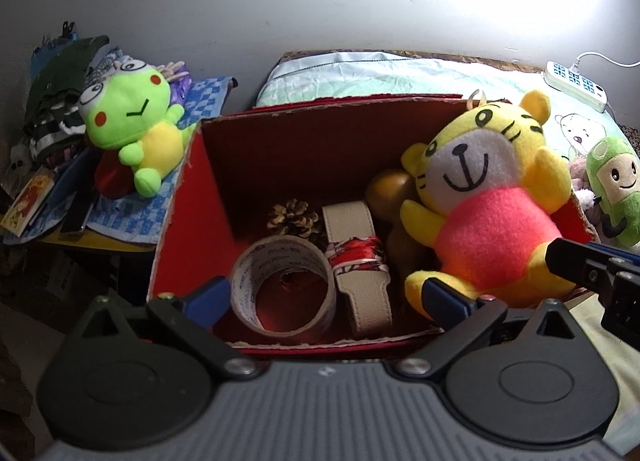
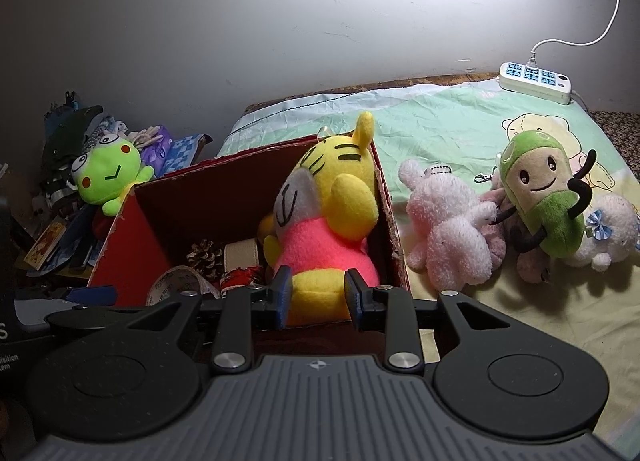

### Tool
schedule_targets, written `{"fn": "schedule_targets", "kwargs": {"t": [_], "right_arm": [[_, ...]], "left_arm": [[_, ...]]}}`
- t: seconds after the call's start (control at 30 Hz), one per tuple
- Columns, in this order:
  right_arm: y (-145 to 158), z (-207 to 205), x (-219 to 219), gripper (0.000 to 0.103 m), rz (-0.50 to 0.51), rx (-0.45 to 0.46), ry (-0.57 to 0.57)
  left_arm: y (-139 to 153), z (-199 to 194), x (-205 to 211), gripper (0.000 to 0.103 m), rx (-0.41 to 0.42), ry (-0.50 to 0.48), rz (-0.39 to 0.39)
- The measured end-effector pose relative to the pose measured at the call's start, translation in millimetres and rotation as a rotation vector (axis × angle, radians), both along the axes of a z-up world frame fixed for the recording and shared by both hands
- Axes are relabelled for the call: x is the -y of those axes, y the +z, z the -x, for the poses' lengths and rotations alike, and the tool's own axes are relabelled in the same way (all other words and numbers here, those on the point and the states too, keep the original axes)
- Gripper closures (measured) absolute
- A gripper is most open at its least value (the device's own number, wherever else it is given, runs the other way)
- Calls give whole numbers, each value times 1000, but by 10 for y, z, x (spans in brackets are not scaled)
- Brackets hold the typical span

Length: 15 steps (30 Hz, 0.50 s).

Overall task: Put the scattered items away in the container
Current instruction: 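Open the right tool to release the tiger plush and withdraw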

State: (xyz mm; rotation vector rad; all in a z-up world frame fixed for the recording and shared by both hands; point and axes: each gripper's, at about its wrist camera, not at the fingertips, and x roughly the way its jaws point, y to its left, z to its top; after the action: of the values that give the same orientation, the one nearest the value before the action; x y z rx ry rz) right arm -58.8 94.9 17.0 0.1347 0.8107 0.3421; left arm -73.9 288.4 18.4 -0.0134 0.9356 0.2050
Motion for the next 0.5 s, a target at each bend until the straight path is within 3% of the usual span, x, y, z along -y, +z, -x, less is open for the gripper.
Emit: {"fn": "schedule_targets", "kwargs": {"t": [0.5], "right_arm": [[-17, 83, 0, 71, 31, 14, -14]], "left_arm": [[-11, 65, -21, 1, 24, 28, -20]]}}
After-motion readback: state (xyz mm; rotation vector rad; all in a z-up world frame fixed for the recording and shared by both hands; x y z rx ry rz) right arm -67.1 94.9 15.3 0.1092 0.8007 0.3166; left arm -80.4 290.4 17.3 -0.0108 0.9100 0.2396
